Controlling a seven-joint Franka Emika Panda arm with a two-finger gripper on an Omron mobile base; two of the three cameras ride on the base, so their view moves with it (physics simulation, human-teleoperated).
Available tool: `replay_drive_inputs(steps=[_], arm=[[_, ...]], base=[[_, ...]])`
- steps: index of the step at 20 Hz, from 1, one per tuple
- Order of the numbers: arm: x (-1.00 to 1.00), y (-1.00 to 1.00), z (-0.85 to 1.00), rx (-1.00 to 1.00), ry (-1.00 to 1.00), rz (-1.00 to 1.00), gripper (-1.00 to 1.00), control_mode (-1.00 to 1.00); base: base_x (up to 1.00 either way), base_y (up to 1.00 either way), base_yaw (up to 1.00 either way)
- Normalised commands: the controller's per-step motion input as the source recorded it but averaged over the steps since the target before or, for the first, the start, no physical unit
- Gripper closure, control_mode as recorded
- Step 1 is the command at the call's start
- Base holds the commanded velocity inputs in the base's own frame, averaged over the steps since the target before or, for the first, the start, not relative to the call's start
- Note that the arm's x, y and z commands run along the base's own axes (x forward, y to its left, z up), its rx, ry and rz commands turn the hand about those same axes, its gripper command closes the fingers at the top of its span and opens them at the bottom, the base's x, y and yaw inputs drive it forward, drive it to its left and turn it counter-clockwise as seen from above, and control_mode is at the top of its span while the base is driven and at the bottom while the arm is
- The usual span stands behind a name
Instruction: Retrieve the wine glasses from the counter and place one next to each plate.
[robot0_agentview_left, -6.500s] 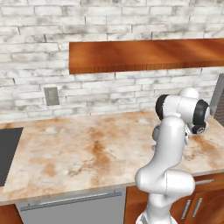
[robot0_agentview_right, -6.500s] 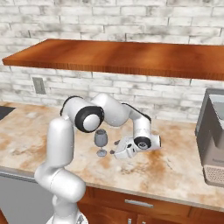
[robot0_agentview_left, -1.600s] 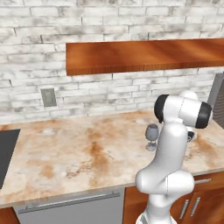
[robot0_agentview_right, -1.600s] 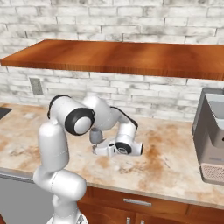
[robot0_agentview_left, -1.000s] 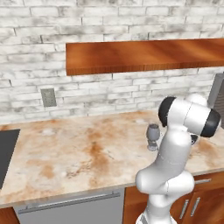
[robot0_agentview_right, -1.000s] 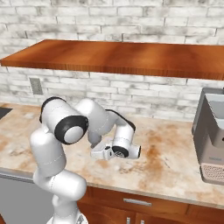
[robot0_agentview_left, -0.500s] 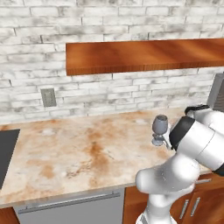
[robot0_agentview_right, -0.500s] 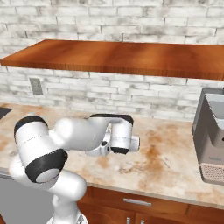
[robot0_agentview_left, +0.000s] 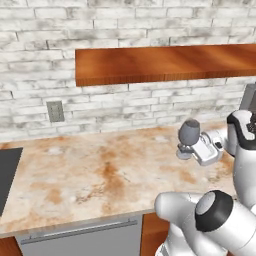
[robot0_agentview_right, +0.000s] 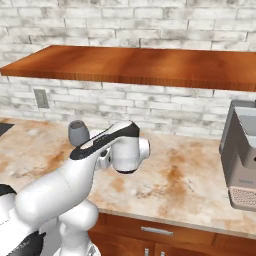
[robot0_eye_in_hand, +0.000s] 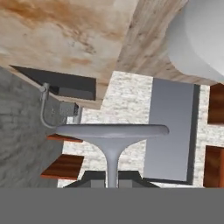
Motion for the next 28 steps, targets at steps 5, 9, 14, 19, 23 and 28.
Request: replay_drive_inputs(steps=[5, 9, 14, 19, 23, 28], arm=[[-0.65, 0.12, 0.99, 0.0, 0.0, 0.09, 1.0, -1.0], [-0.61, 0.13, 0.85, 0.0, 0.0, 0.09, 1.0, -1.0], [-0.14, 0.02, 0.14, 0.0, 0.0, 0.02, 1.0, 1.0], [0.0, 0.0, 0.0, 0.0, 0.0, 0.0, 1.0, 1.0], [0.0, 0.0, 0.0, 0.0, 0.0, 0.0, 1.0, 1.0], [0.0, 0.0, 0.0, 0.0, 0.0, 0.0, 1.0, 1.0]], base=[[0.0, 0.0, 0.0], [0.0, 0.0, 0.0], [-0.76, 0.0, -0.02], [-0.76, -0.39, -0.56], [-0.3, -0.07, -0.85], [-0.01, 0.0, -0.98]])
